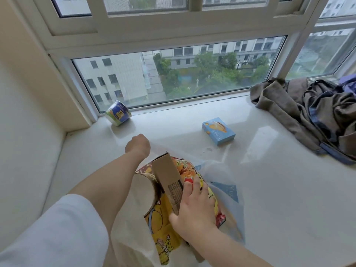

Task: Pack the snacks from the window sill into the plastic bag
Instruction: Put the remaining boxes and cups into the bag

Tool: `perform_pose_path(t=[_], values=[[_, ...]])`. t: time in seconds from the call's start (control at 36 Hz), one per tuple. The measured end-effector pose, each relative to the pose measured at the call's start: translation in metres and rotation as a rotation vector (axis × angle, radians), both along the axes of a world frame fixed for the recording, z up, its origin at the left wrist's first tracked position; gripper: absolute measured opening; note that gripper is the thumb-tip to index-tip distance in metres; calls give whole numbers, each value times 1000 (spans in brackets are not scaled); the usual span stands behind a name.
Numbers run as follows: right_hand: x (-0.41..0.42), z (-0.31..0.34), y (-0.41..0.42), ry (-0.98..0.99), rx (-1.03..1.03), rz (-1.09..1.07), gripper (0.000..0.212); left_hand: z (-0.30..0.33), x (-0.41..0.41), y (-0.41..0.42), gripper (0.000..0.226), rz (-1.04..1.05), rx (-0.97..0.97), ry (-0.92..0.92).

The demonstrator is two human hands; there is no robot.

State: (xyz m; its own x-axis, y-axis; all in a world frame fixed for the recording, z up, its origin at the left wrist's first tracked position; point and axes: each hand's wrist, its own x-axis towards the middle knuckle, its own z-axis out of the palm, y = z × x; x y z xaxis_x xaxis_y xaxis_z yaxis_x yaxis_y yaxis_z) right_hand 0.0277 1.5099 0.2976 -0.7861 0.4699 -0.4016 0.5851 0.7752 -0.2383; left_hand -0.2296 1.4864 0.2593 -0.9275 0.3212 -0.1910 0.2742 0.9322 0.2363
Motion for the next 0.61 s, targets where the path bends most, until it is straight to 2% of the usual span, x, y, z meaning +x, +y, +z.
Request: perform_pose_path(t=[0.11, 0.19, 0.28, 0.33, 0.42, 0.53, 0.61], values=[[-9, -1, 1, 6, -1, 5, 81, -9, -6, -4, 26, -73, -27, 15], [-19, 0, 8, 34, 14, 13, 83, -11, -11, -8, 29, -135, -14, -42], [-34, 1, 17, 66, 38, 5, 82, -7, -13, -11, 26, -229, -11, -65], [-45, 3, 24, 94, 34, -6, 78, -4, -17, -13, 22, -267, 6, -70], [-57, 10, 33, 119, -7, 7, 71, 1, -20, -17, 29, -304, 2, -77], [-64, 31, 43, 258, -94, 21, 43, 7, -25, -24, 25, -379, -48, -83], [-66, 47, 55, 295, -123, 53, 36, 10, -28, -29, 28, -395, -42, -123]])
